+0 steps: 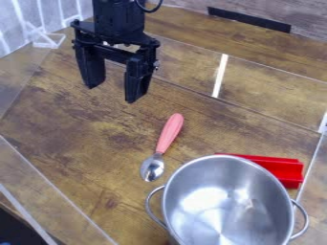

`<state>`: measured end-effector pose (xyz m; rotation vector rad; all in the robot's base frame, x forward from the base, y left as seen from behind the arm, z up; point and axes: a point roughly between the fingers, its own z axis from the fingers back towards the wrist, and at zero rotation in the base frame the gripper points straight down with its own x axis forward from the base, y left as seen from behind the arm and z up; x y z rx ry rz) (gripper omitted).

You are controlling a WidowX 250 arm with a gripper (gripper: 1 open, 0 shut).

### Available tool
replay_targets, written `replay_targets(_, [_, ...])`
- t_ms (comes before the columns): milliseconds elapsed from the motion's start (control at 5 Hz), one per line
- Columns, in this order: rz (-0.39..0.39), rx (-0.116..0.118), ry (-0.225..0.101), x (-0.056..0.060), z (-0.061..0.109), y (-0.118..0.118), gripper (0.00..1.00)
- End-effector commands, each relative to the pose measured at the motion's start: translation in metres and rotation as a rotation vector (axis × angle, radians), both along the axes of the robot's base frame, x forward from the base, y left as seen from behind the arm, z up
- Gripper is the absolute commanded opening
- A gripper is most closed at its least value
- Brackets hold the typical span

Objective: Move the pink spoon to the right side of the table

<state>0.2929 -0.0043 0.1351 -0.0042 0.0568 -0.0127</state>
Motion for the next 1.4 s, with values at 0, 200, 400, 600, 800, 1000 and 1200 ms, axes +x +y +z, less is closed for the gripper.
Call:
replay_targets(0, [-0.036, -0.003, 0.031, -0.001, -0.012, 0.003, 1.0])
replay_targets(200, [-0.037, -0.006, 0.035, 0.009, -0.024, -0.008, 1.0])
replay_targets(400, [-0.038, -0.004, 0.038, 0.021, -0.035, -0.02, 1.0])
replay_targets(600, [-0.073, -0.004, 0.044, 0.038, -0.052, -0.027, 1.0])
replay_targets(800, [-0.098, -0.003, 0.06, 0.049, -0.069, -0.028, 1.0])
replay_targets(1000, [-0.115, 0.002, 0.081, 0.049, -0.085, -0.031, 1.0])
replay_targets(1200, [-0.142, 0.006, 0.093, 0.048, -0.086, -0.033, 1.0])
